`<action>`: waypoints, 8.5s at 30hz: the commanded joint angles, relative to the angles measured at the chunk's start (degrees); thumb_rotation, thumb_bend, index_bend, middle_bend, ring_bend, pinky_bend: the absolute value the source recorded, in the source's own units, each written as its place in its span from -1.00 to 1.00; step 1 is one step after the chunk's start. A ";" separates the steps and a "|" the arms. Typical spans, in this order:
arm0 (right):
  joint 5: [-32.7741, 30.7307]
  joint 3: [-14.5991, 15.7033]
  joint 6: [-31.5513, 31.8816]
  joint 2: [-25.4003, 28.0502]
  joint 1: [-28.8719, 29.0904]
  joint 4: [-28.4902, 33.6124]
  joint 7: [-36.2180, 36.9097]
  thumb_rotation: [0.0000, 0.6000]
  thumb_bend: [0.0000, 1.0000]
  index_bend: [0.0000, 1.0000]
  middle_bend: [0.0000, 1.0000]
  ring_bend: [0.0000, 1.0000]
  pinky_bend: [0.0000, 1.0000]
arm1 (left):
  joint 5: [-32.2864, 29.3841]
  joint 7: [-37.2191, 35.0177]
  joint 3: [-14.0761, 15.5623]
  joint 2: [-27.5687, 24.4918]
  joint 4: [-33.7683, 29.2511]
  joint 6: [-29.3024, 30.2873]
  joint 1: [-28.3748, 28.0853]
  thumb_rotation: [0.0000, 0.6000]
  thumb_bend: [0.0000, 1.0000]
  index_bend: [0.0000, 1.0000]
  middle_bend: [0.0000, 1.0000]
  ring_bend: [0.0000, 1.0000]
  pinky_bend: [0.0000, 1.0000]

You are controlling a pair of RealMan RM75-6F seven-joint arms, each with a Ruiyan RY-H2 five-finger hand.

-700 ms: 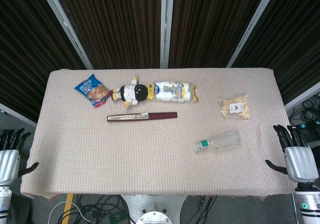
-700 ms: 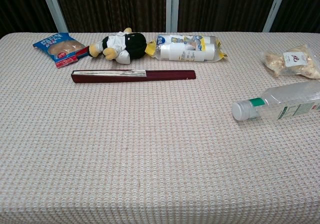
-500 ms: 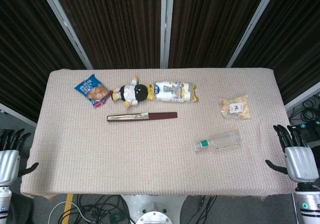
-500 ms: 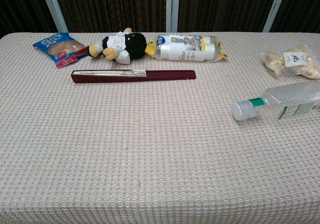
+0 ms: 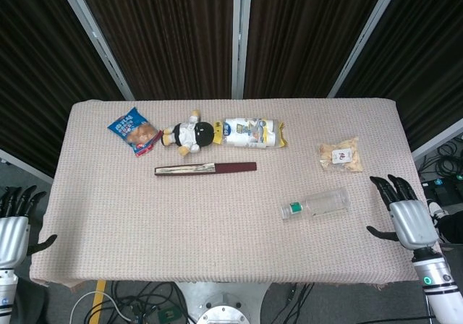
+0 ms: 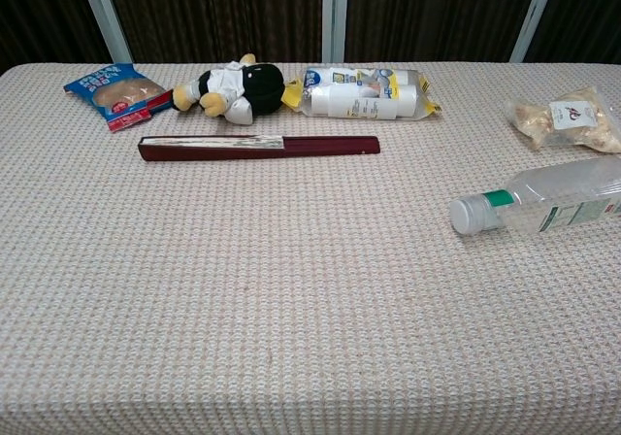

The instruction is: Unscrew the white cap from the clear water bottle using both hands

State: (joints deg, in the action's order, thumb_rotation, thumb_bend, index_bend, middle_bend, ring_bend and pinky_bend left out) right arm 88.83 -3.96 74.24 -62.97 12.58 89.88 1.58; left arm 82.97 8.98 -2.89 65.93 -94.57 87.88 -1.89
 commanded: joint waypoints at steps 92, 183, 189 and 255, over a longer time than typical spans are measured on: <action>-3.71 -6.66 -16.87 -28.16 30.43 -5.94 24.23 1.00 -0.20 0.10 -0.01 -0.25 0.05 | 14.80 -19.90 -6.41 18.76 4.15 -9.83 -28.30 1.00 -1.00 -0.73 -0.80 -0.92 -0.86; -6.30 -5.29 -20.96 -25.83 32.72 -2.06 22.51 1.00 -0.21 0.10 0.02 -0.20 0.09 | 15.09 -18.19 -3.23 18.44 1.04 -6.40 -29.86 1.00 -1.00 -0.73 -0.80 -0.92 -0.86; -5.82 -5.36 -20.24 -25.54 32.49 -1.98 23.06 1.00 -0.21 0.10 0.02 -0.20 0.09 | 14.78 -18.35 -2.65 18.58 1.70 -6.69 -29.56 1.00 -1.00 -0.73 -0.80 -0.92 -0.86; -5.28 -4.68 -21.18 -24.83 32.96 -1.84 24.56 1.00 -0.24 0.10 0.01 -0.20 0.09 | 15.56 -17.87 -2.02 17.21 -0.69 -7.44 -29.68 1.00 -1.00 -0.72 -0.80 -0.92 -0.86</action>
State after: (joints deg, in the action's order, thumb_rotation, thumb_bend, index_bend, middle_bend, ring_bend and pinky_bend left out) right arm 83.51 -8.66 53.05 -87.83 45.55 88.01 26.10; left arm 98.48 -8.97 -4.99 83.21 -95.20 80.50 -31.62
